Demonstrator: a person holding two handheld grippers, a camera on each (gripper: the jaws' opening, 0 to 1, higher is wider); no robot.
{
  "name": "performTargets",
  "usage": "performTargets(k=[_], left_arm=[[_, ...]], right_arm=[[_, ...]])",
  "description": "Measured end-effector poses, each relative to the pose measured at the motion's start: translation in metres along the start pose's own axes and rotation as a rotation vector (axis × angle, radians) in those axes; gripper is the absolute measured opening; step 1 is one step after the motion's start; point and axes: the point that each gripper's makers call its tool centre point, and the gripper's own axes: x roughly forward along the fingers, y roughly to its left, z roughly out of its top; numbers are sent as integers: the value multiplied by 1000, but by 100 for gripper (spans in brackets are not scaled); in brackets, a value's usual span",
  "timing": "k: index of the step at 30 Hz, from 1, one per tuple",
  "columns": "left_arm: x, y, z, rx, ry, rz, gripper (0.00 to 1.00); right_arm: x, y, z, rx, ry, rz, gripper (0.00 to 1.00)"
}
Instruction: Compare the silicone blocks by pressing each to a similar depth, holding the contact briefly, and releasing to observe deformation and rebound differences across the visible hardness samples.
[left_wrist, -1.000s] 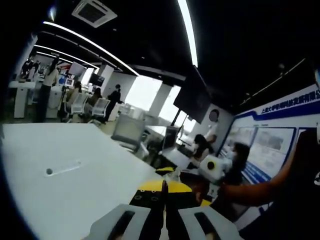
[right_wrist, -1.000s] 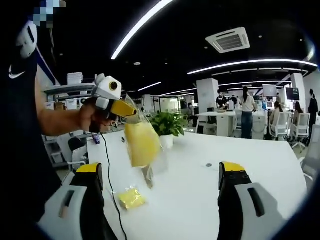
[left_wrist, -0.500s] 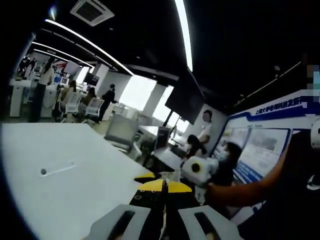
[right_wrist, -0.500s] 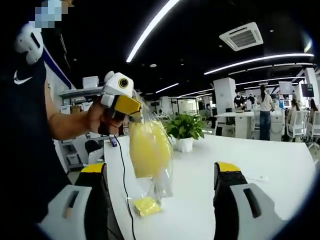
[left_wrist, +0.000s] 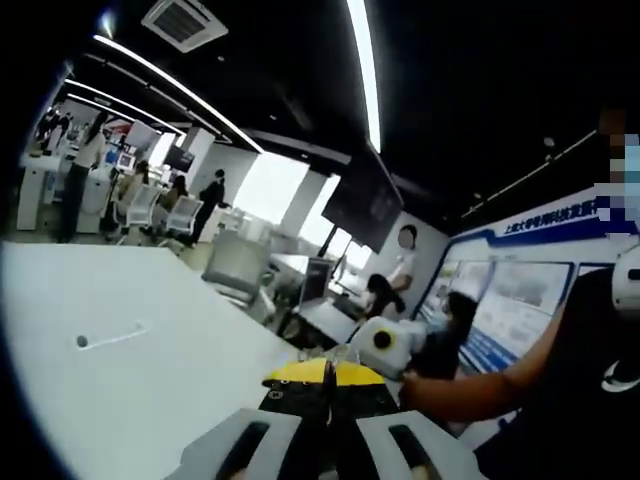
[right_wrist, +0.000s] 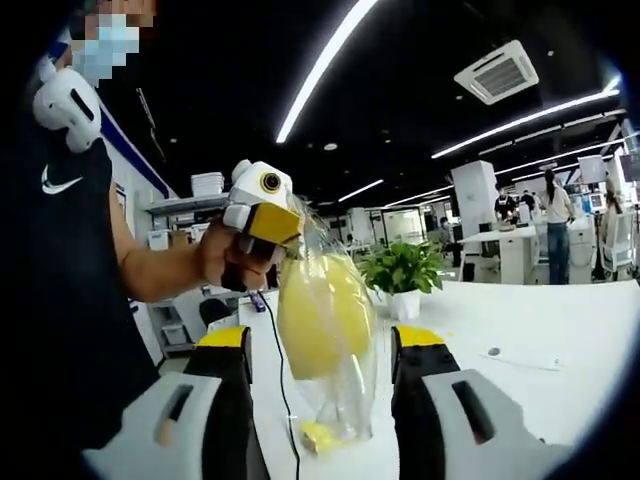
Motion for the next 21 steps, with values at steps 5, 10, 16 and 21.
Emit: performTargets(k=[5,10,16,21], left_arm=[[-2,-2,1,-12,-8,-10,0],[-5,-4,3,-15,-16,-13,0],[-8,-7,5,-18,-19,-19,0],[-9,-9,5,-17,-18,-24,0]], right_arm=[[4,4,8,-6,-21,8,45],[6,6,14,-2,-29,16,38],[7,9,16,9,-27,26,30],[7,11,15,-3,-16,22,27]])
